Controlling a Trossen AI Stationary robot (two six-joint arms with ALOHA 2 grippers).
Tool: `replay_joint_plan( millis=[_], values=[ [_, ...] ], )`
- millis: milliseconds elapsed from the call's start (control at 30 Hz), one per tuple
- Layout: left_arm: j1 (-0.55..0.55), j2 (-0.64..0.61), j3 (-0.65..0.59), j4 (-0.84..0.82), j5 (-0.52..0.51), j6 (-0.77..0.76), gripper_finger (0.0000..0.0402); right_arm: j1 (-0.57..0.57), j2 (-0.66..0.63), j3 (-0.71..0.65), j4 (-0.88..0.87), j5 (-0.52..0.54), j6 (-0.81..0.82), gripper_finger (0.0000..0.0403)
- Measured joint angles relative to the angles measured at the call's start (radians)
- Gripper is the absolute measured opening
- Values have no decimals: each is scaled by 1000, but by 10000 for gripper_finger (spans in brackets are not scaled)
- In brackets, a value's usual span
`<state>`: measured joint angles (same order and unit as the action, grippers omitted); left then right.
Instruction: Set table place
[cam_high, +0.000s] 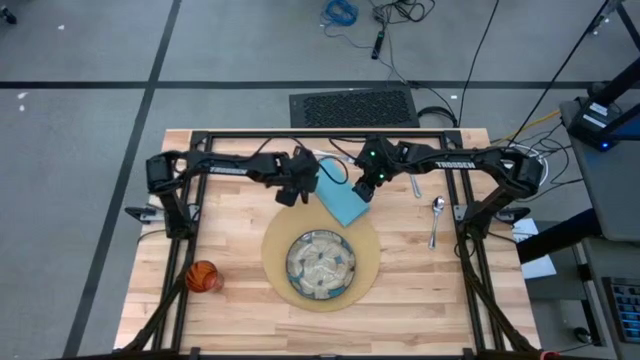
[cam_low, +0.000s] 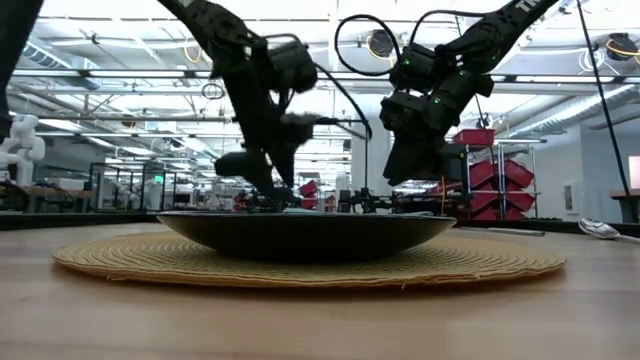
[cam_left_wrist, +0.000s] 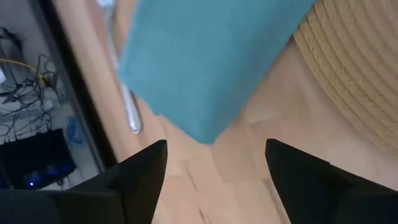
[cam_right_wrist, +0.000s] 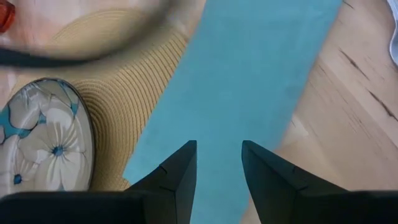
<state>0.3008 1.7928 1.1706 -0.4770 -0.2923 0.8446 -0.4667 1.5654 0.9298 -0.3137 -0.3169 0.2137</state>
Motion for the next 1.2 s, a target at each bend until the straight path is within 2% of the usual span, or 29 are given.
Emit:
replay_joint_plan(
  millis=[100, 233, 700, 833, 1200],
  values=[
    [0, 52, 0, 49, -18, 18, 258, 0, 0, 0, 1, 1, -14, 118],
    [-5, 104, 0, 95, -114, 36, 258, 0, 0, 0, 1, 1, -16, 118],
    [-1, 136, 0, 261, -122, 88, 254, -1, 0, 0, 3, 1, -19, 118],
    [8, 152, 0, 261, -78, 88, 229, -1, 0, 0, 3, 0, -7, 118],
    [6, 167, 1, 259, -90, 89, 141, -1, 0, 0, 3, 0, -7, 118]
  ],
)
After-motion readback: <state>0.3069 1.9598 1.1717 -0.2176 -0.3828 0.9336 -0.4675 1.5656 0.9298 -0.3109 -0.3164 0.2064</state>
